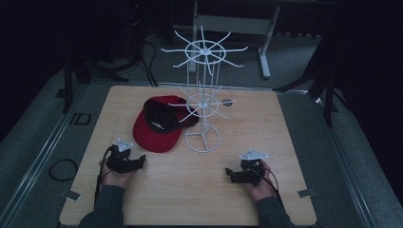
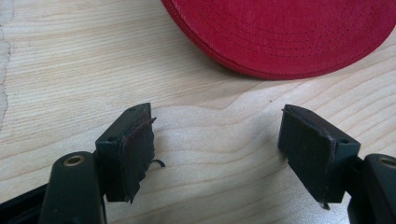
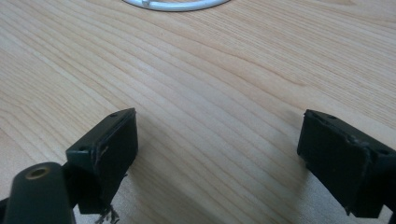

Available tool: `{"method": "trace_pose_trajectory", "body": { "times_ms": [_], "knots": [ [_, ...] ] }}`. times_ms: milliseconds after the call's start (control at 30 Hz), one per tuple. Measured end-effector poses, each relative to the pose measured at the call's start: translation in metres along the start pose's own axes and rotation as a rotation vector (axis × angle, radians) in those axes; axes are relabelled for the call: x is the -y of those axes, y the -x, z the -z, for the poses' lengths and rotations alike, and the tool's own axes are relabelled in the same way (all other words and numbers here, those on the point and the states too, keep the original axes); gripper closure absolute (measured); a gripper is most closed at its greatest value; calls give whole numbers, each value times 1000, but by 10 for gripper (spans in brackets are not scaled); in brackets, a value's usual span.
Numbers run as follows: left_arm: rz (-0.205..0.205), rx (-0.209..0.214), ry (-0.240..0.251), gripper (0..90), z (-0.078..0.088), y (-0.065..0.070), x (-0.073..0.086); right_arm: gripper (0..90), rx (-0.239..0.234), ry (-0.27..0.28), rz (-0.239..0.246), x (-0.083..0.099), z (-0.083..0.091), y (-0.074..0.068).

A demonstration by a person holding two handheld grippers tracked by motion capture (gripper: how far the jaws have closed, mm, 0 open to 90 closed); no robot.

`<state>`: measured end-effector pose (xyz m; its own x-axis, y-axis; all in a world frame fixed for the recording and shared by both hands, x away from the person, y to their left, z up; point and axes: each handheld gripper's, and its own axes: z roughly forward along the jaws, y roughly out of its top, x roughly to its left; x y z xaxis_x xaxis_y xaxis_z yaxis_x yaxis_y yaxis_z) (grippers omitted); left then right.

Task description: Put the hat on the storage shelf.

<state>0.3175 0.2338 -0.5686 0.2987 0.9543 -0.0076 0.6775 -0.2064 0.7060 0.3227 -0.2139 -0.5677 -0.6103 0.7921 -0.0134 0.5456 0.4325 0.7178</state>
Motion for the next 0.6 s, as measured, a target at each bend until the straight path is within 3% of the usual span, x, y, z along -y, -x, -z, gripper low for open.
{"method": "trace_pose_trajectory", "body": {
  "times_ms": [367, 600],
  "knots": [
    [-11, 11, -13, 278, 1, -1, -1, 122, 0, 0, 0, 0, 0, 0],
    [-25, 33, -61, 498, 7, -5, -7, 121, 0, 0, 0, 0, 0, 0]
  ]
}}
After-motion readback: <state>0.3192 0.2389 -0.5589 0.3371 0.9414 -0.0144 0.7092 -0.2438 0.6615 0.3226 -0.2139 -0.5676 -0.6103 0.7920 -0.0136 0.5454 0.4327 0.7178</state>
